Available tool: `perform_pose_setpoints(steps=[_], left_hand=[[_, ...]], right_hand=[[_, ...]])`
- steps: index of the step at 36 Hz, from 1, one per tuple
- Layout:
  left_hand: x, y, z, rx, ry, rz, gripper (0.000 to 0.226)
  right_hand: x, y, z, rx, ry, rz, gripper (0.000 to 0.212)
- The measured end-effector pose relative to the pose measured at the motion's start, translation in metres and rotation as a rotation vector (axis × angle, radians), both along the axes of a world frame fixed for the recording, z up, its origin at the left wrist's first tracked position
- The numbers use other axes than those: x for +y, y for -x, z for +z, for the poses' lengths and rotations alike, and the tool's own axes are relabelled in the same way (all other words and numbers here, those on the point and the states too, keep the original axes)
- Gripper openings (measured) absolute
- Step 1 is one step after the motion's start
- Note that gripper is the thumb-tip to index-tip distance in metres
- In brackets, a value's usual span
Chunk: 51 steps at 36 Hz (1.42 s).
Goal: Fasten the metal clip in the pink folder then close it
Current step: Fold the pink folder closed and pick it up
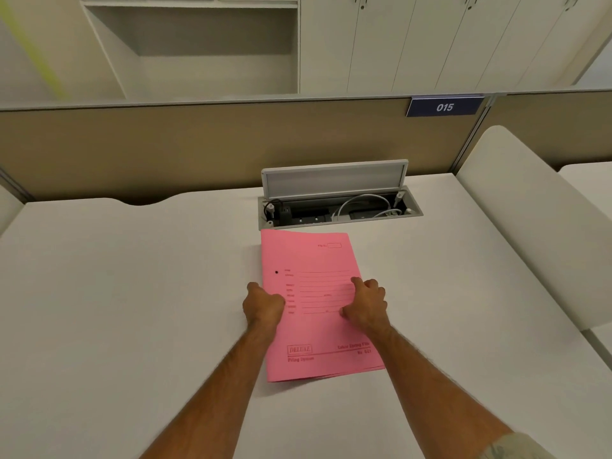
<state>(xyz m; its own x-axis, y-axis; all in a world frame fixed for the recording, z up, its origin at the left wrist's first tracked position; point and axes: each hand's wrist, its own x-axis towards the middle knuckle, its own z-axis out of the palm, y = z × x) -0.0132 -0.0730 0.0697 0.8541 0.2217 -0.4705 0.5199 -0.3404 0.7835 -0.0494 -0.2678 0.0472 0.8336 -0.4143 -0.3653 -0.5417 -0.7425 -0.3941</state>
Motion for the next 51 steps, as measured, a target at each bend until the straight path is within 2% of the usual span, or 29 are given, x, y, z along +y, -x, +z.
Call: perform_pose_setpoints(steps=[4, 11, 15, 17, 20, 25, 30, 36, 44, 51], left_hand=[[-0.002, 0.006, 0.001, -0.039, 0.117, -0.029, 0.03], [-0.005, 0.016, 0.013, -0.118, 0.199, -0.075, 0.042], [-0.001, 0.019, 0.017, -0.138, 0.235, -0.08, 0.045], [0.002, 0.02, 0.017, -0.143, 0.26, -0.076, 0.043], [0.009, 0.02, 0.019, -0.149, 0.292, -0.069, 0.041], [0.023, 0.019, 0.019, -0.176, 0.343, -0.051, 0.039], [0.04, 0.017, 0.021, -0.176, 0.325, 0.018, 0.033], [0.066, 0.014, 0.023, -0.184, 0.287, 0.098, 0.034], [0.1, 0.008, 0.034, -0.263, 0.179, 0.076, 0.038], [0.128, -0.004, 0.033, -0.286, 0.089, 0.112, 0.041]], right_hand=[[0.001, 0.001, 0.0, -0.009, -0.017, -0.008, 0.08], [-0.002, 0.008, -0.002, -0.071, -0.085, -0.048, 0.082], [-0.009, 0.012, -0.001, -0.156, -0.193, -0.16, 0.091], [-0.014, 0.014, 0.002, -0.236, -0.338, -0.246, 0.092], [-0.019, 0.017, 0.007, -0.304, -0.537, -0.41, 0.082], [-0.025, 0.021, 0.008, -0.348, -0.718, -0.491, 0.043], [-0.017, 0.026, 0.015, -0.378, -0.895, -0.477, 0.039], [0.008, 0.017, 0.026, -0.4, -0.87, -0.4, 0.043], [0.047, -0.007, 0.04, -0.413, -0.827, -0.322, 0.042], [0.091, -0.029, 0.042, -0.412, -0.692, -0.217, 0.044]])
